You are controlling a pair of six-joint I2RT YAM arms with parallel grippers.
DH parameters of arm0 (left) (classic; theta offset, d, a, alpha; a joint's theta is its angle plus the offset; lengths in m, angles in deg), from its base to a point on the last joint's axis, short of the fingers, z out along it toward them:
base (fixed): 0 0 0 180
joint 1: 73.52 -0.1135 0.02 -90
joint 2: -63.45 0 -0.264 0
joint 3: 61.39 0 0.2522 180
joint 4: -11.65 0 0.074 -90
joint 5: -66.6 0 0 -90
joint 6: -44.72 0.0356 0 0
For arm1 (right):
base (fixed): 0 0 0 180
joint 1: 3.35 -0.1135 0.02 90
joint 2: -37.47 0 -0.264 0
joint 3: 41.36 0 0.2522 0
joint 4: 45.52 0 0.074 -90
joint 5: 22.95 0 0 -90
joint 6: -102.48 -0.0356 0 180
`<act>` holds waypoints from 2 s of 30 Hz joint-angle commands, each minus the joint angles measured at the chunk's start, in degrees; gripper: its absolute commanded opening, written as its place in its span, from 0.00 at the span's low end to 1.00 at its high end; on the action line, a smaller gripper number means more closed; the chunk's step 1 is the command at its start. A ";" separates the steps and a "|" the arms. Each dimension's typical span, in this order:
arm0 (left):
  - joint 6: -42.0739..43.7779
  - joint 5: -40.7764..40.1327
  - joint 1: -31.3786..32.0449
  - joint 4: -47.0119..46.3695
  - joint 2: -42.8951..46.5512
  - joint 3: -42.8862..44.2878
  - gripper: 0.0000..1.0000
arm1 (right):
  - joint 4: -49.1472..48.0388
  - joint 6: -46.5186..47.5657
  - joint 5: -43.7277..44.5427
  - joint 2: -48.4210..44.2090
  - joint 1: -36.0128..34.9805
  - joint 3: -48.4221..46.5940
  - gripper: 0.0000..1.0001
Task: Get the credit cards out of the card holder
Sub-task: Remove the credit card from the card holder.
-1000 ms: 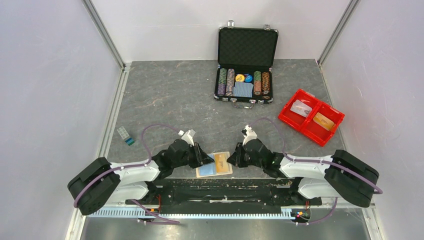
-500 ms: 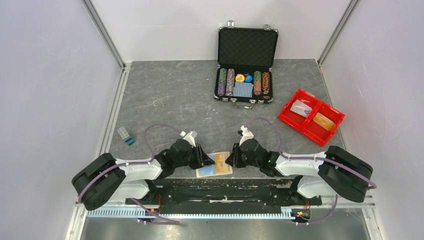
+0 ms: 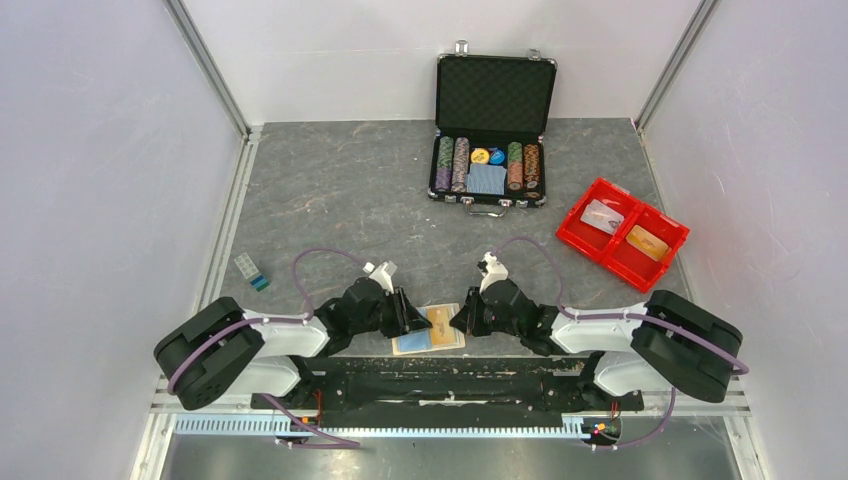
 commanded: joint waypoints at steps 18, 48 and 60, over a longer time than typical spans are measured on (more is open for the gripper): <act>-0.19 2.75 0.22 -8.87 -3.44 -0.14 0.31 | -4.25 -3.17 -1.61 2.17 -0.51 3.37 0.12; -15.67 -0.20 0.23 -14.28 -5.61 -3.61 0.42 | -4.69 -4.04 -1.58 1.38 -0.51 4.16 0.11; -16.21 0.37 0.31 -20.67 -11.26 -4.23 0.12 | -4.42 -4.04 -1.61 1.00 -0.45 4.68 0.11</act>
